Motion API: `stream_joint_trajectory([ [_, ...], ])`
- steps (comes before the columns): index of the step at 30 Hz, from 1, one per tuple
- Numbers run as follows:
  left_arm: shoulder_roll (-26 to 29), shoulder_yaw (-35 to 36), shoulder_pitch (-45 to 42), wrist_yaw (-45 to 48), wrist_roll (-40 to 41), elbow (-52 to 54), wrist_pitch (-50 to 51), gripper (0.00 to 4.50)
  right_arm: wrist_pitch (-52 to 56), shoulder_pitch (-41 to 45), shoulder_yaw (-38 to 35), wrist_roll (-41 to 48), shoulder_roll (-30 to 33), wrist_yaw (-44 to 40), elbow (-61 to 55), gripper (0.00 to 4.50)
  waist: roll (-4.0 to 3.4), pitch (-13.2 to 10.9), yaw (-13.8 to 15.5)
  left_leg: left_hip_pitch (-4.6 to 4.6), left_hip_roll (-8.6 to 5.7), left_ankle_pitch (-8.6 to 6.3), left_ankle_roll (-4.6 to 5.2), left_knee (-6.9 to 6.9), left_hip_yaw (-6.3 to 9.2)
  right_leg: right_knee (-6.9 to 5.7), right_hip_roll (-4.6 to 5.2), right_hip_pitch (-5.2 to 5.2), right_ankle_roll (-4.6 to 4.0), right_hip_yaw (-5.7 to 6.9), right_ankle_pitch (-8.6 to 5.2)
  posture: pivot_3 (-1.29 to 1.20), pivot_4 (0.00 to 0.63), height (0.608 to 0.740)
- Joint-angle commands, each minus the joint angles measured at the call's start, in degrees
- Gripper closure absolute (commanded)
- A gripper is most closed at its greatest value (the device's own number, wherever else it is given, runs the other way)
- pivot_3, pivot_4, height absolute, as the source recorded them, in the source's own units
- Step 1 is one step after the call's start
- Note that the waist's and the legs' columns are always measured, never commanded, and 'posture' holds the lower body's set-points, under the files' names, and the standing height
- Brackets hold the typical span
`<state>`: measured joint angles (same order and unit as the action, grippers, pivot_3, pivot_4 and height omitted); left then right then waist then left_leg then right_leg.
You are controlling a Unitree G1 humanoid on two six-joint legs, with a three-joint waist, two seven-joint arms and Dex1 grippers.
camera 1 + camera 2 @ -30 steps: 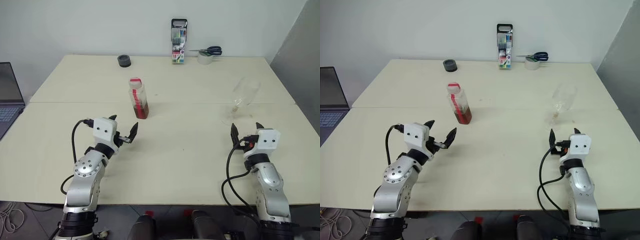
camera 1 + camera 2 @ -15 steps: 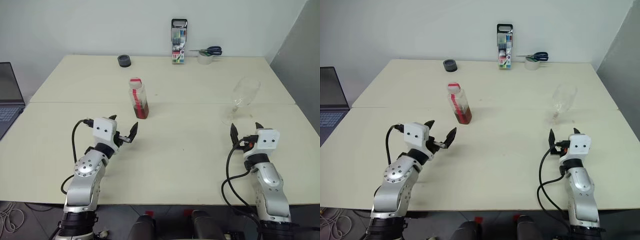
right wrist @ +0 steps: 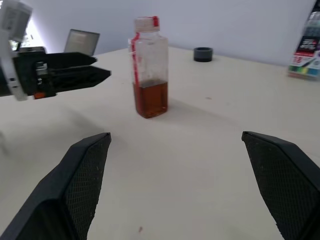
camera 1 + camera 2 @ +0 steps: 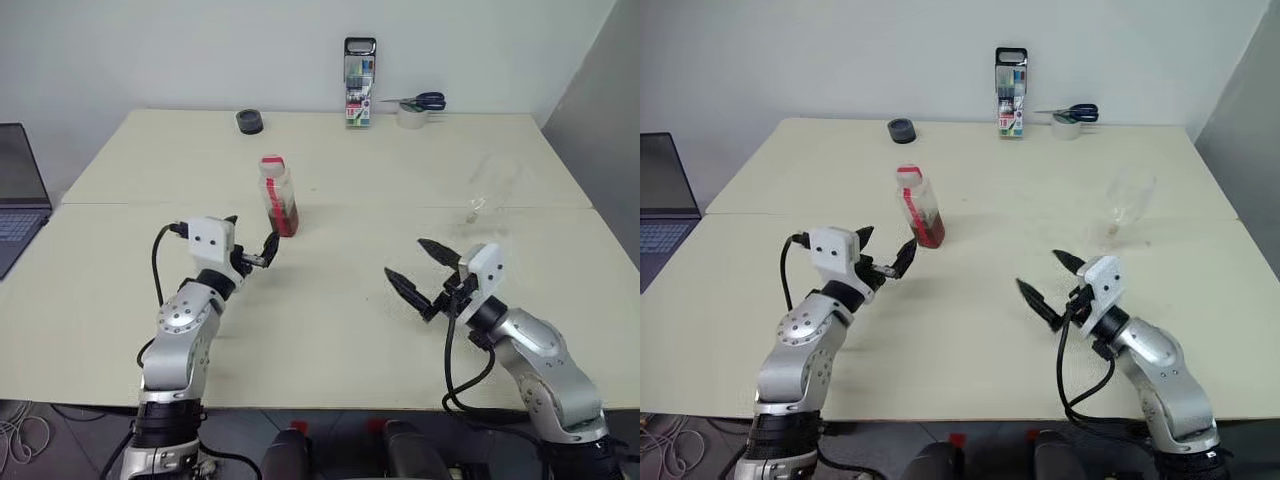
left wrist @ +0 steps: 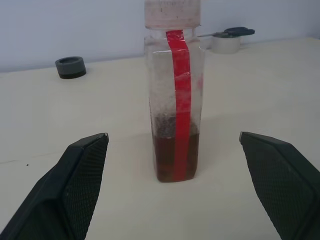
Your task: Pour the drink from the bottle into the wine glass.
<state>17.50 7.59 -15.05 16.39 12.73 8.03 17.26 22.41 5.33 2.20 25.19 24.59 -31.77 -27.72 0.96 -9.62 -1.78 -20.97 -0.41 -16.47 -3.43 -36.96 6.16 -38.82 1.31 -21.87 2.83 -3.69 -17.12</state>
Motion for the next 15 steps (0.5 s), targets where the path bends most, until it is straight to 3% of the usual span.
stream_joint_trajectory([
  [1, -0.54, -0.42, -2.46, -1.25, -0.49, -0.35, 1.33, 0.01, 3.64, 1.67, 0.28, 2.98, 1.86, -2.28, -3.52, 0.00, 0.07, -0.04, 0.04, 0.00, -0.01, 0.00, 0.00, 0.00, 0.00, 0.00, 0.01, 0.00, 0.00, 0.01, 0.00, 0.00, 0.150, 0.740],
  [15, -1.29, -1.32, -12.14, -3.80, -2.27, -8.23, 4.23, 0.01, 3.22, 5.34, 1.27, 1.49, 3.25, -4.34, -1.18, 0.00, 0.30, -0.18, 0.11, -0.06, 0.00, 0.01, -0.02, 0.00, 0.01, 0.02, 0.01, -0.04, 0.00, 0.08, 0.00, 0.00, 0.150, 0.740],
])
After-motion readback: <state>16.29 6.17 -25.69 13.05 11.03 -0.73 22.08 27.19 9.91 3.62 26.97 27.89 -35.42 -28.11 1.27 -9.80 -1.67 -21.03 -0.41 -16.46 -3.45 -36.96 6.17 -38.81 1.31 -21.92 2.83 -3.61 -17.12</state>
